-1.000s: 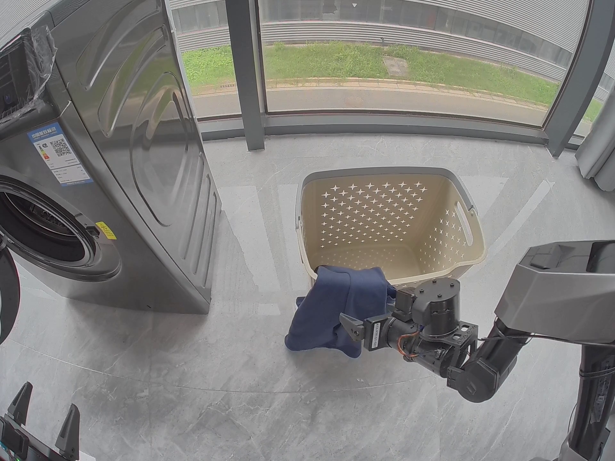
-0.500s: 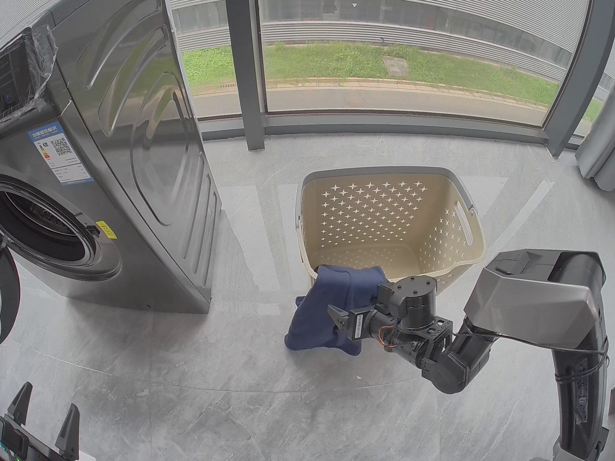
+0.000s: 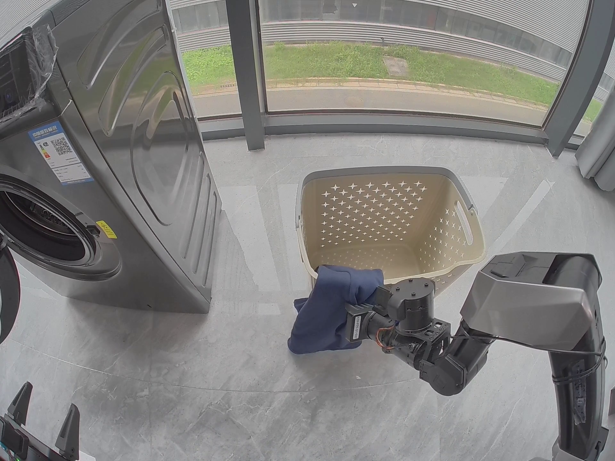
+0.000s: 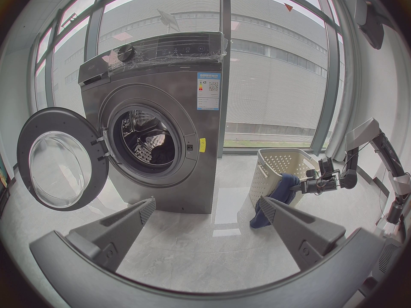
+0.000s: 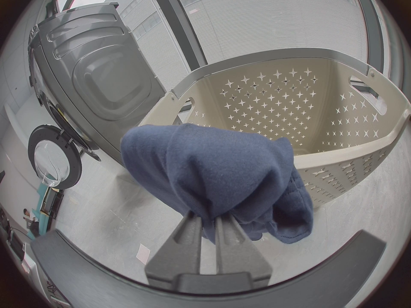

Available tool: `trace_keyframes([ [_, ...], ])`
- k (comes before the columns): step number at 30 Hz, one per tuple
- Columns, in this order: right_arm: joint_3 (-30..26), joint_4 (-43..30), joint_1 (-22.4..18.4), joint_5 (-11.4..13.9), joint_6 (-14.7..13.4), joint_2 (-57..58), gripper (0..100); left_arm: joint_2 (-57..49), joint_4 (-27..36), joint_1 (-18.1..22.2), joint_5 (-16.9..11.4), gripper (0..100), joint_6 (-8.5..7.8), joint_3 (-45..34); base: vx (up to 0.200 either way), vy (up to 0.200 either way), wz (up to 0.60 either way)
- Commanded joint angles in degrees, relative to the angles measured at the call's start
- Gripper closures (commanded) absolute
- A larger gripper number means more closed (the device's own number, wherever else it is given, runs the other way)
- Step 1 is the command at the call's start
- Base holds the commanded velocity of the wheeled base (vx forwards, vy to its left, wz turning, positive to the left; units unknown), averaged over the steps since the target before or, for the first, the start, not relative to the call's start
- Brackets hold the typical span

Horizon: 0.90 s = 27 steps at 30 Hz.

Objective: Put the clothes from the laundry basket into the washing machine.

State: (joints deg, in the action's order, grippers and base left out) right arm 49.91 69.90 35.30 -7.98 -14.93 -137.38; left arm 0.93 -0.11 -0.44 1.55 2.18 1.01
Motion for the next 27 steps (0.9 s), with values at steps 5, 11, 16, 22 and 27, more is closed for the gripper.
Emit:
trace_keyframes([
  [5,-8.42,0.59,1.96,-0.01,-0.1,11.34,100,-0.66,0.02,0.0,0.03,0,0.02,-0.92,0.0,0.0,0.0],
  [11,-13.79,0.24,3.1,-0.36,-0.1,20.39,100,-0.57,-0.07,0.0,0.03,0,0.02,-0.92,0.0,0.0,0.0],
  [16,-15.46,0.59,3.28,-0.36,-0.54,26.46,100,-0.57,-0.07,0.0,0.03,0,0.02,-0.92,0.0,0.0,0.0],
  [22,-17.56,0.5,3.81,-0.45,-0.36,36.3,100,-0.66,-0.07,0.0,0.03,0,0.02,-0.92,0.0,0.0,0.0],
  [27,-20.38,-0.2,4.51,-0.19,0.43,43.86,100,-0.57,0.02,0.0,0.03,0,0.02,-0.92,0.0,0.0,0.0],
])
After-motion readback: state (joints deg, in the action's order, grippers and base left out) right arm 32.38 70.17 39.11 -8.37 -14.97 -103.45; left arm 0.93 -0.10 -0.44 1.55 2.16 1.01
